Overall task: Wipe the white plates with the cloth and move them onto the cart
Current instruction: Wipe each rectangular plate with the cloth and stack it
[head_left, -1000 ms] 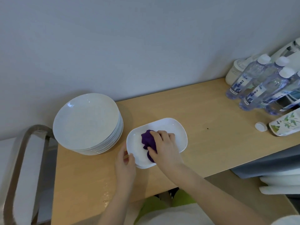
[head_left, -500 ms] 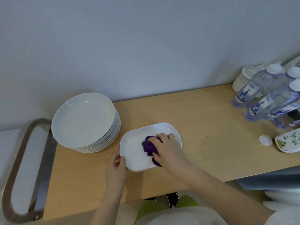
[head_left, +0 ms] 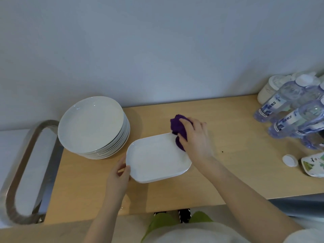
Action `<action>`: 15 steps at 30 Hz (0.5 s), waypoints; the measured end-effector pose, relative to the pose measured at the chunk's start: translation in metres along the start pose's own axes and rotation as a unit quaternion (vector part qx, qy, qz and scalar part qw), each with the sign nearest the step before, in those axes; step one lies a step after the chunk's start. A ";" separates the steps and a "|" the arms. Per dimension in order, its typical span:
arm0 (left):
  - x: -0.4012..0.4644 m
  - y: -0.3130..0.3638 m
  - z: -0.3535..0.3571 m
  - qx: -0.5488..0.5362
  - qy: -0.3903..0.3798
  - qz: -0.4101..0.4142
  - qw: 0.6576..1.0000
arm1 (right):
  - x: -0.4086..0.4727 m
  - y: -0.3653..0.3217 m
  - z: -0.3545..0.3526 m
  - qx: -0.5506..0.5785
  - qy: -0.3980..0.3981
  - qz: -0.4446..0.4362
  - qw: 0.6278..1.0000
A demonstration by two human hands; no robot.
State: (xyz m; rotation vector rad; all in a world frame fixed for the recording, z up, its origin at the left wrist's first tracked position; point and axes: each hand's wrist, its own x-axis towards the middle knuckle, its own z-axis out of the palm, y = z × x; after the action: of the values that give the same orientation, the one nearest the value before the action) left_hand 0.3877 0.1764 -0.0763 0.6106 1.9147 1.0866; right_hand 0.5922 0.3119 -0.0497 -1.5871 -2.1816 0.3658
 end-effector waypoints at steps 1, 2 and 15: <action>0.001 -0.001 0.000 -0.007 0.001 -0.010 1.000 | 0.001 0.006 -0.005 0.031 0.028 0.023 0.999; 0.002 -0.002 -0.001 -0.013 0.001 -0.019 1.000 | 0.001 0.013 -0.009 0.052 0.044 0.049 0.997; 0.003 0.011 0.007 -0.065 -0.079 -0.120 0.988 | -0.032 0.073 0.008 -0.039 -0.156 0.183 0.970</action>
State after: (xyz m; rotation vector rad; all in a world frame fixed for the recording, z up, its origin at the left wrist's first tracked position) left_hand 0.3923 0.1872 -0.0698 0.3711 1.7161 0.9697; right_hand 0.6578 0.3051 -0.0951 -2.1044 -2.1344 0.6881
